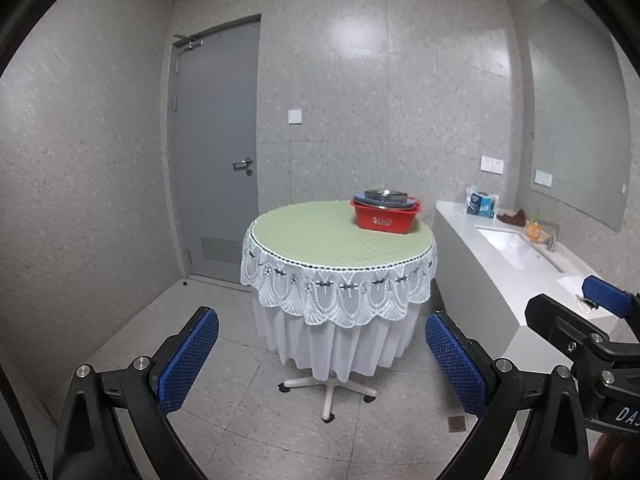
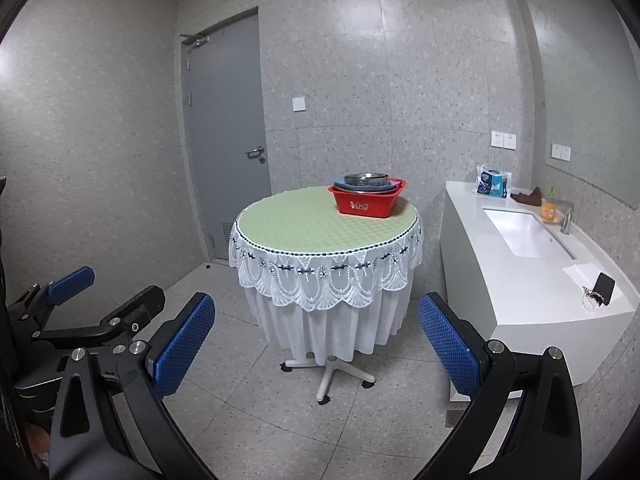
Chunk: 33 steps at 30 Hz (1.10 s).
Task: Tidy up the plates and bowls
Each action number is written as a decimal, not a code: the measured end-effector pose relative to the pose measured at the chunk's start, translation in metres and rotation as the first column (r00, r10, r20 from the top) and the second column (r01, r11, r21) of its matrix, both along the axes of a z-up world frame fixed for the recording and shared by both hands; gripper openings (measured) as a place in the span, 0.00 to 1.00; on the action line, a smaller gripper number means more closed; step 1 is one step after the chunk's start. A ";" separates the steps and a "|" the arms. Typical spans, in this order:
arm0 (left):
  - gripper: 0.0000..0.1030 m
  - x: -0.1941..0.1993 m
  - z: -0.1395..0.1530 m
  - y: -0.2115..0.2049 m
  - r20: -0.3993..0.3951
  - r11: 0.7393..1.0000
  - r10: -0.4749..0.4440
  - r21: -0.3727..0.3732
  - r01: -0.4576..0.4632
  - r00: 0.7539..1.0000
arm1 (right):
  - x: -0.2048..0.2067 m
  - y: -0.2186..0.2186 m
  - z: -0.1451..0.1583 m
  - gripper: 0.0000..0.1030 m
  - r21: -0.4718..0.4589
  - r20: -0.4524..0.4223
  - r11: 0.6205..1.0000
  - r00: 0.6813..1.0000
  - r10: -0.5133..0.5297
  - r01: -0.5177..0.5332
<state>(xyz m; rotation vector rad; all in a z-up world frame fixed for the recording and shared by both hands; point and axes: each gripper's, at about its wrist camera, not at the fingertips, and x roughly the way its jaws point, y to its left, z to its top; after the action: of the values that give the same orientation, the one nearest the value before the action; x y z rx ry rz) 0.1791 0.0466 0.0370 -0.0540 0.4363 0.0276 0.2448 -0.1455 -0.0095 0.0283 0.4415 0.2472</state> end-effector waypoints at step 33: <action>0.99 0.035 -0.035 0.009 0.056 1.000 -0.010 0.016 0.009 0.998 | 0.003 0.003 -0.002 1.00 0.008 0.048 1.000 0.999 0.004 -0.004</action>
<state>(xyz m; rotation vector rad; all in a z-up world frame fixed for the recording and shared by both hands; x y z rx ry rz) 0.2143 0.0558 0.0023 -0.0375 0.3802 0.0200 0.2482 -0.1421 -0.0117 0.0299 0.3931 0.2530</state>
